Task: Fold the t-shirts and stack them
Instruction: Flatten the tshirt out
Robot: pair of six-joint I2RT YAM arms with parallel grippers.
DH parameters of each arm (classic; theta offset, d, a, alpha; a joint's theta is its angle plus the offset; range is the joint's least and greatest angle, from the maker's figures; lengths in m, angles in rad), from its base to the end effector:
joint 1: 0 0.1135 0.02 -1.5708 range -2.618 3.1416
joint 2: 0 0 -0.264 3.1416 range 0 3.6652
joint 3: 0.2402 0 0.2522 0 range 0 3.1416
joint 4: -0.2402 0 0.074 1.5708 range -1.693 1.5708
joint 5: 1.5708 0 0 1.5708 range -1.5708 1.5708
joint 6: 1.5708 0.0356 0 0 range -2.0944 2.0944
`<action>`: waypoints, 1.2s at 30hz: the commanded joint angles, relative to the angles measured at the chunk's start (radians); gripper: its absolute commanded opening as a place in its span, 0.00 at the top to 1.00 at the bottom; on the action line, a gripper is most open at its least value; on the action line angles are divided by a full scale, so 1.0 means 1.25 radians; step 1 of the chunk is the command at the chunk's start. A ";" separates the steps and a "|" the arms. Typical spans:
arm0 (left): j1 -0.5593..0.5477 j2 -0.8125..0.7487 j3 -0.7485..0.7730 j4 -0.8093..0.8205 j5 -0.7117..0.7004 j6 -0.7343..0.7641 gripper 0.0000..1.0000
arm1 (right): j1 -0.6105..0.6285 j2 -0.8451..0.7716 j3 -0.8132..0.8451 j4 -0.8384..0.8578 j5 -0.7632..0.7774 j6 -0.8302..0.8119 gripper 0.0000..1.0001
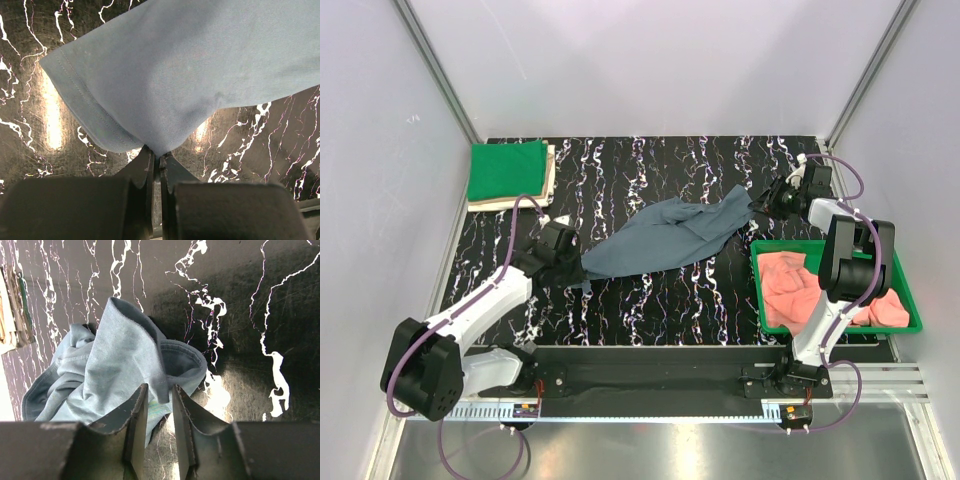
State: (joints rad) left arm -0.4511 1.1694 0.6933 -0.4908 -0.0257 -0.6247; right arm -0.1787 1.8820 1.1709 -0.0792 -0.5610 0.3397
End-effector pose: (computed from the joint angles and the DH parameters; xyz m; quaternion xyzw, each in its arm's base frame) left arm 0.2023 -0.0970 0.2074 -0.0866 0.9508 -0.1418 0.2617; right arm 0.3959 -0.0523 0.1764 0.1260 0.8860 0.2846 0.3438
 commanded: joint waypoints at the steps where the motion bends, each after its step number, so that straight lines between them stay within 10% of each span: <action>1: 0.003 0.000 0.018 0.038 0.016 0.006 1.00 | 0.002 -0.042 0.027 0.014 -0.014 0.009 0.66; 11: 0.003 0.003 0.020 0.040 0.016 0.006 1.00 | 0.002 -0.049 0.045 -0.030 0.025 0.002 0.77; 36: 0.003 0.006 0.021 0.043 0.016 0.004 1.00 | 0.003 -0.002 0.079 -0.068 0.023 0.008 0.63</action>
State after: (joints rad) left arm -0.4511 1.1748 0.6933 -0.4767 -0.0254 -0.6250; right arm -0.1787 1.8698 1.2259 -0.1696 -0.5175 0.3489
